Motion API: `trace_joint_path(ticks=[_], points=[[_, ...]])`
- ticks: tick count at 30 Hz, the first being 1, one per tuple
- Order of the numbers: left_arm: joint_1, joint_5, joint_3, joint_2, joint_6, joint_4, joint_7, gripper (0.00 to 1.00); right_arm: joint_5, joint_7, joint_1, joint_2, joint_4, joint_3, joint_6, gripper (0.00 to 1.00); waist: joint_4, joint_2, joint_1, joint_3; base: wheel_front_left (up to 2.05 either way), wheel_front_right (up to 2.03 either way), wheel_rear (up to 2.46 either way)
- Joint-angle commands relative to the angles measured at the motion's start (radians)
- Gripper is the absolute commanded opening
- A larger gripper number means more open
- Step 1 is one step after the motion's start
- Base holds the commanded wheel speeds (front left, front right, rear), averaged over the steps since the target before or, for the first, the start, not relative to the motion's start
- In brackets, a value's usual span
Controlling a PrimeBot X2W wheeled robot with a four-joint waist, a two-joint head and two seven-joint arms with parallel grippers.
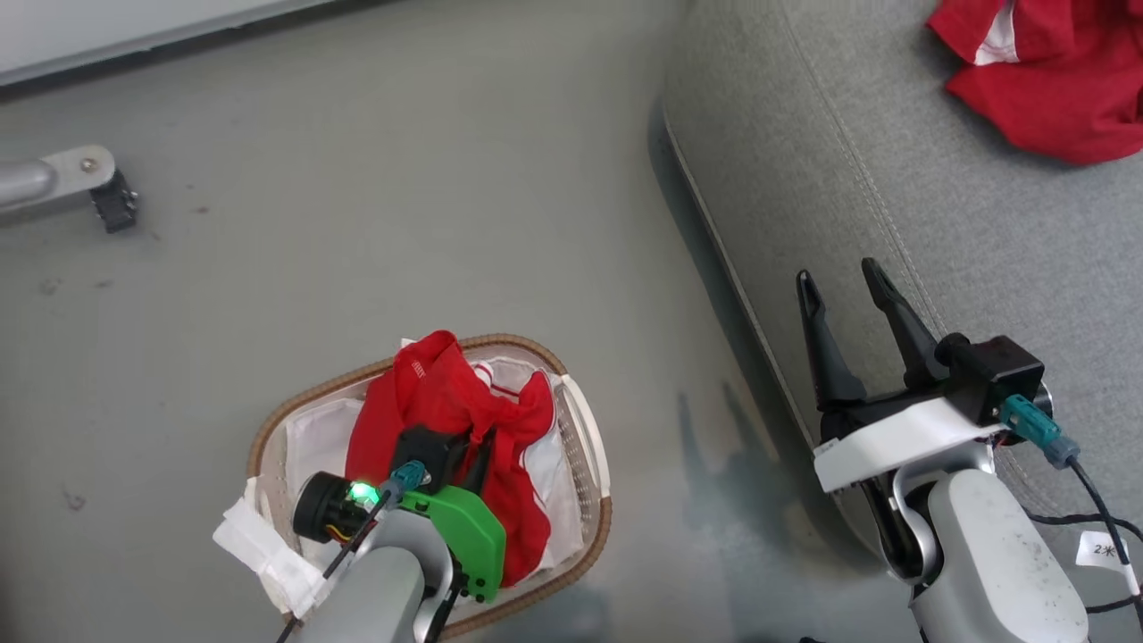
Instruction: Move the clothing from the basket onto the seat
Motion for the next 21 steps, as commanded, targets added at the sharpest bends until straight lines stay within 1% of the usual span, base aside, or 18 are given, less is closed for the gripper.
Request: trace_joint_path(ticks=[1, 6, 13, 21], points=[[0.033, -0.016, 0.007, 0.000, 0.004, -0.043, -0.004, 0.00, -0.016, -0.002, 0.025, -0.004, 0.006, 0.002, -0.001, 1.00, 0.084, 0.0000, 0.0000, -0.105, 0.00, 0.00, 0.00], [0.103, 0.000, 0.035, 0.001, 0.014, -0.177, -0.004, 0.00, -0.025, -0.002, 0.063, -0.004, 0.021, 0.004, -0.001, 1.00, 0.114, 0.0000, 0.0000, -0.173, 0.00, 0.00, 0.00], [0.179, 0.007, 0.096, 0.000, 0.008, -0.347, -0.004, 0.00, -0.037, -0.002, 0.122, -0.004, 0.038, 0.009, -0.001, 1.00, 0.145, 0.0000, 0.0000, -0.258, 0.00, 0.00, 0.00], [0.220, -0.002, 0.145, 0.001, 0.010, -0.503, -0.004, 0.00, -0.033, -0.002, 0.179, -0.004, 0.055, 0.037, -0.001, 1.00, 0.169, 0.0000, 0.0000, -0.323, 0.00, 0.00, 0.00]])
